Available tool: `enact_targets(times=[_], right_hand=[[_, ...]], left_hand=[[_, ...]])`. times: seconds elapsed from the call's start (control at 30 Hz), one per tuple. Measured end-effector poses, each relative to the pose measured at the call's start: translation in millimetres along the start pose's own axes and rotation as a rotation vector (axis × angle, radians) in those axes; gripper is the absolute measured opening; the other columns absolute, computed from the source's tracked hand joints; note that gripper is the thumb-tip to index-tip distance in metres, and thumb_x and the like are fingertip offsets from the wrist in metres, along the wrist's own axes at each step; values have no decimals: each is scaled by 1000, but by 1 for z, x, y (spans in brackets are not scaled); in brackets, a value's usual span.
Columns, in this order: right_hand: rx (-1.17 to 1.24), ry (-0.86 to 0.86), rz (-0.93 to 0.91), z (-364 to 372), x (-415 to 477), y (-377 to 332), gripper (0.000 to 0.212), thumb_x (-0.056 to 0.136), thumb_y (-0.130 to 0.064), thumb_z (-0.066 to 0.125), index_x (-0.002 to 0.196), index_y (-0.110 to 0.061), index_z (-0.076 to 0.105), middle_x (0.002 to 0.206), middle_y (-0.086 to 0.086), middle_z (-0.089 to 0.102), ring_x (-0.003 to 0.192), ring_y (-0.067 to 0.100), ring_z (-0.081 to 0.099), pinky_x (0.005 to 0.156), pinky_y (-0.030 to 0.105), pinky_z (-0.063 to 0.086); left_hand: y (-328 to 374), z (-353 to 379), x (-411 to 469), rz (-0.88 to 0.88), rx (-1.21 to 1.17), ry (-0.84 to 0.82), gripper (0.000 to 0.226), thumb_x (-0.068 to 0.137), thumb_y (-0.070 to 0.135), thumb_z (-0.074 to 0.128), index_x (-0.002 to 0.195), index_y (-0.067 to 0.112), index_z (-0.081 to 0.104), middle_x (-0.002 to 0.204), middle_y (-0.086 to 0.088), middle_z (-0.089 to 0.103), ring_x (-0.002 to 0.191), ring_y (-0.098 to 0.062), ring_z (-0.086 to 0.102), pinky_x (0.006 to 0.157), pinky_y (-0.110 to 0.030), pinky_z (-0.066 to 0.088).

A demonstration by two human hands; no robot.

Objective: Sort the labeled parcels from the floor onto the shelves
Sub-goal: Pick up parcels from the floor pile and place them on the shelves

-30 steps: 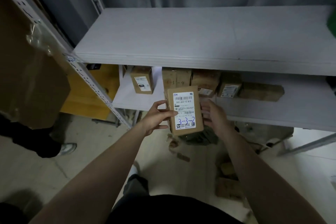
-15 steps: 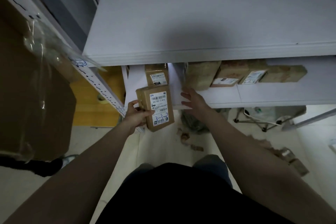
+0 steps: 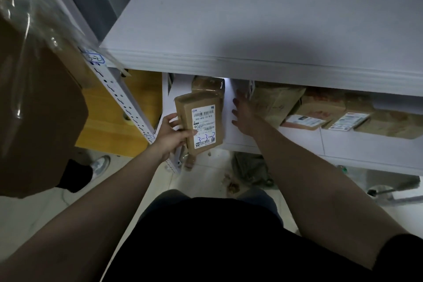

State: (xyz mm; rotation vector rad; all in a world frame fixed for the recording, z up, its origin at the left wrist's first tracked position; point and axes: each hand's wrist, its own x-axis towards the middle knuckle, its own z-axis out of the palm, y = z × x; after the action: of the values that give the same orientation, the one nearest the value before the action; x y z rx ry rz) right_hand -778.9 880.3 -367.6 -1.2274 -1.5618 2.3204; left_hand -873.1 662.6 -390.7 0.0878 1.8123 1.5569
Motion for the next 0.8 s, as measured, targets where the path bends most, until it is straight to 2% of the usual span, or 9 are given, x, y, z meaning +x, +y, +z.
enact_targets(times=[0.1,0.2,0.27,0.43,0.57,0.73,0.8], right_hand=[[-32,36,-27,-3,32,1,75,104,-69,27,167,-33,10,175,-2,15,159,29,22,127,53,18],[-89,98,-58,-10,53,4,69,106,-65,26,167,-36,8,175,1,14,158,32,22,127,54,21],[-112,114,-64,-18,60,7,69,108,-62,23,167,-33,5,175,3,10,159,30,19,128,52,18],[-108,89,-140,-35,67,8,62,112,-51,27,164,-42,-6,176,-2,-1,161,28,11,126,52,15],[-85,157,-163,-51,71,3,62,113,-47,30,164,-42,-5,176,-3,2,160,25,14,125,47,16],[-168,258,-195,-79,75,1,63,113,-47,31,166,-38,-2,176,1,4,159,28,16,128,54,18],[-166,271,-213,-87,76,1,63,113,-47,32,166,-37,0,176,1,4,159,28,17,127,53,19]], left_hand=[[-9,9,15,54,-29,-12,82,73,7,91,135,29,42,133,5,63,114,-16,68,69,-27,63],[-18,21,21,93,-48,-25,82,72,5,91,136,27,44,137,1,63,122,-22,65,90,-49,62],[-21,32,24,112,-62,-37,84,72,4,91,138,26,45,140,-1,62,124,-25,64,93,-56,59],[-21,48,29,100,-38,-37,84,73,4,90,140,26,45,141,-1,62,125,-26,64,94,-58,58],[-14,57,30,98,-33,-49,81,75,1,88,139,24,45,140,-1,63,124,-25,65,95,-57,58],[-9,70,31,88,-15,-46,79,75,2,89,138,24,46,141,-1,63,123,-26,66,93,-54,59],[-10,75,31,77,2,-55,79,75,4,89,139,24,46,141,-1,63,122,-27,66,92,-55,59]])
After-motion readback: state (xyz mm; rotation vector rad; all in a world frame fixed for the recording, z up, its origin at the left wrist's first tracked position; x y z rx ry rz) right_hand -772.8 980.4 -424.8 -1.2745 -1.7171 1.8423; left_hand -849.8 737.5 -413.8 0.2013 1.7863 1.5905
